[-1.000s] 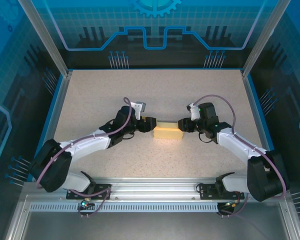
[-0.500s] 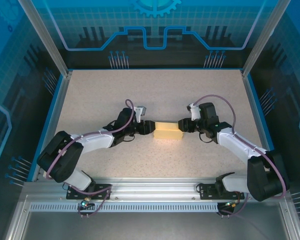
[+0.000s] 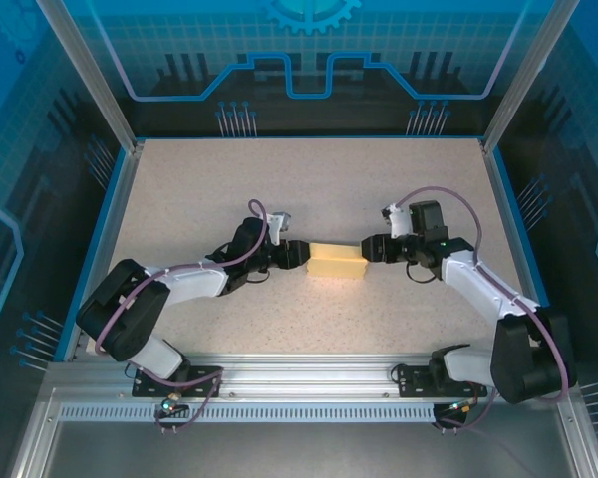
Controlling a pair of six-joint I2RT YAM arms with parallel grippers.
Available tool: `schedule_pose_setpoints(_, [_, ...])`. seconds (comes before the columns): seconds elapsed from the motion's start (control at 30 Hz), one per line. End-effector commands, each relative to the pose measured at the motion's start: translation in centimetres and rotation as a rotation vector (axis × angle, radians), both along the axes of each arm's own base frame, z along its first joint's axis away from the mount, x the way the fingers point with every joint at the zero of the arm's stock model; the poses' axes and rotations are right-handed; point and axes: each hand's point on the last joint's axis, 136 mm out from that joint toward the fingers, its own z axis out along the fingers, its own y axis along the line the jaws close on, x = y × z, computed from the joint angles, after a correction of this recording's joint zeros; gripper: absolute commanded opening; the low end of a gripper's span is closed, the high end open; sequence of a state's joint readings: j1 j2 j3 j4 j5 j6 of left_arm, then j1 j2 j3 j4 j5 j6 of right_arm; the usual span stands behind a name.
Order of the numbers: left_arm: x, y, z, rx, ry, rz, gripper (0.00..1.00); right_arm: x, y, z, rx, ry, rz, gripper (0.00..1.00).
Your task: Fold the paper box
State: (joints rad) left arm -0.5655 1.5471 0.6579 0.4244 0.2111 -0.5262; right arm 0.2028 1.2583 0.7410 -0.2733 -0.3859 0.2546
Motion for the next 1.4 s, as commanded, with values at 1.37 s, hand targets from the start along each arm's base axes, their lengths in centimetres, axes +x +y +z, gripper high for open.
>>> schedule_pose_setpoints(1.37, [6.5,-0.1,4.0,-0.122,-0.021,0.069,0.35,8.5,5.9,5.6,0.358,-0.109,0.041,0.47])
